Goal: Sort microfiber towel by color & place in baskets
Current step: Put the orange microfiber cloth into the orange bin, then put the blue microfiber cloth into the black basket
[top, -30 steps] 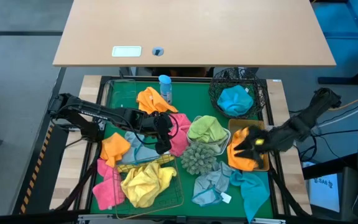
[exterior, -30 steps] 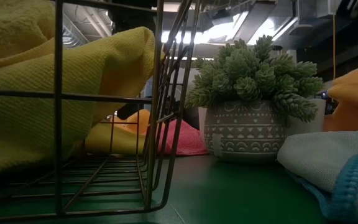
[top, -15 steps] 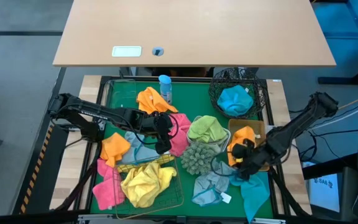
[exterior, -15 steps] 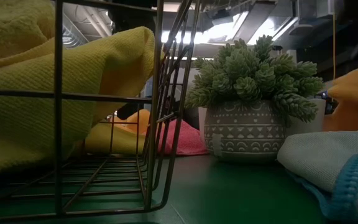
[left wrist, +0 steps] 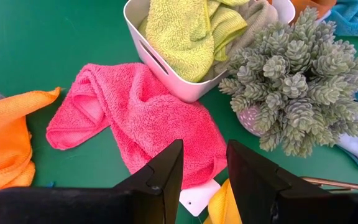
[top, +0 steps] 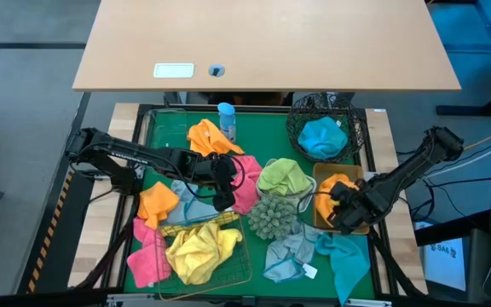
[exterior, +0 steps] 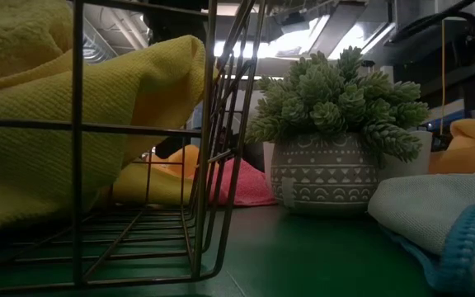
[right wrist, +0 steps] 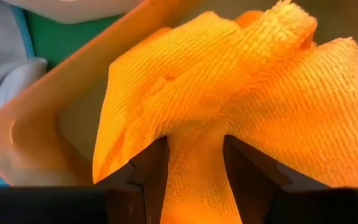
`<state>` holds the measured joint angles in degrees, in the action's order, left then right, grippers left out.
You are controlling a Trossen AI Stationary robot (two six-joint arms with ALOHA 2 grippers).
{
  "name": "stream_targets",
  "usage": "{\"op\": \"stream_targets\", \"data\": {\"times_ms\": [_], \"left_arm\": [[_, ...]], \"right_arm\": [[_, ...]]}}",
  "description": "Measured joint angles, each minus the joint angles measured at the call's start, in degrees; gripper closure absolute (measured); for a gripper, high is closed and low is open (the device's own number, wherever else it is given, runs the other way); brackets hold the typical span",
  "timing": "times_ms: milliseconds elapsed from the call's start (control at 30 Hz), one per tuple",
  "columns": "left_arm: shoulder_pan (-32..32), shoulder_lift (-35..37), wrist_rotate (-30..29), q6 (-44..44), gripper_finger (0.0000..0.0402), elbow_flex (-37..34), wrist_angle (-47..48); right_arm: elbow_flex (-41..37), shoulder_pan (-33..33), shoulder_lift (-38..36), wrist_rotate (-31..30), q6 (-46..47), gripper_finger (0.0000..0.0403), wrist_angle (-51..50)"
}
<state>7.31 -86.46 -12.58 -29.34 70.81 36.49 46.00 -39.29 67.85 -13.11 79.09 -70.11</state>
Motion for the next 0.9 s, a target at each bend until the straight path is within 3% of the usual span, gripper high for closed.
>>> {"op": "stream_targets", "data": {"times_ms": [200,433,667,900], "left_arm": [[0.0,0.0,0.0,0.0,0.0283,0.0,0.0],[0.0,0.0,0.0,0.0,0.0283,0.0,0.0],[0.0,0.0,0.0,0.0,0.0283,0.0,0.0],[0.0,0.0,0.0,-0.1,0.0283,0.0,0.0]], "right_arm": [[3.4,0.0,-0.1,5.8,-2.4,0.0246,-1.5],[15.4,0.0,-0.1,2.8,-7.6,0.0246,-1.9],[19.1,-0.1,0.0,-0.2,-21.8,0.0246,16.6],[18.8,-0.1,6.0,3.4,-36.2,0.0246,31.4]]}}
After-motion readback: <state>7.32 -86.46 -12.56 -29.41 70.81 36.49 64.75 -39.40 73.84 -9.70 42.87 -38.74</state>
